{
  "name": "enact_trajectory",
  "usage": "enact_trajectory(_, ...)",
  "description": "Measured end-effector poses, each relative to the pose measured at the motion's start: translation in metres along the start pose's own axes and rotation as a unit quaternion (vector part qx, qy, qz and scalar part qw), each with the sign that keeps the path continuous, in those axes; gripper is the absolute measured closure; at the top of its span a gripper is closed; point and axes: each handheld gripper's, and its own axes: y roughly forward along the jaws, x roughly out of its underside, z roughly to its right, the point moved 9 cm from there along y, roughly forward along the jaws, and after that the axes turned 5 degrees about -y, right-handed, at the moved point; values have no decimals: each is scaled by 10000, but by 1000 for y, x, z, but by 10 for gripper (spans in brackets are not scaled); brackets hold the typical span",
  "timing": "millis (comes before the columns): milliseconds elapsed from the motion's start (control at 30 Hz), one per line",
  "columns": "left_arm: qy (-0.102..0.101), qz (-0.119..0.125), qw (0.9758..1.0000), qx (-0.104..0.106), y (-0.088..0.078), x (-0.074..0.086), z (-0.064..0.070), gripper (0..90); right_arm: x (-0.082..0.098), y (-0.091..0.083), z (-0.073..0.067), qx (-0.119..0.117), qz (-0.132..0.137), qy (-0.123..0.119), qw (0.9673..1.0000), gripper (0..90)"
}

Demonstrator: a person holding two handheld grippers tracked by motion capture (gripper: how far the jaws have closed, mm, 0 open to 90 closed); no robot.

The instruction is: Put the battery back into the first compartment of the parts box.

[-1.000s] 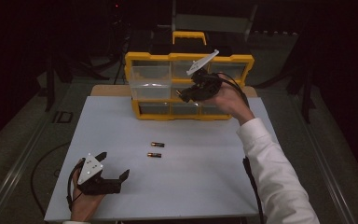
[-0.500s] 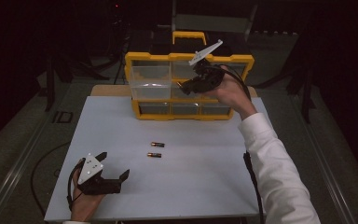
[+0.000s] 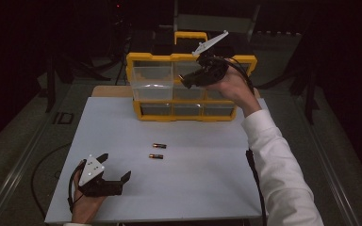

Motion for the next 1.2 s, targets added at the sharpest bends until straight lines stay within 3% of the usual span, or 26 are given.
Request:
enact_trajectory(767, 8, -6, 10000, 3, 0, 0, 0, 0, -49, -13, -4, -29, 505, 64, 9987, 770)
enact_trajectory(1200, 7, -18, 10000, 9, 0, 1, 0, 0, -69, -1, -13, -66, 632, 77, 9980, 769)
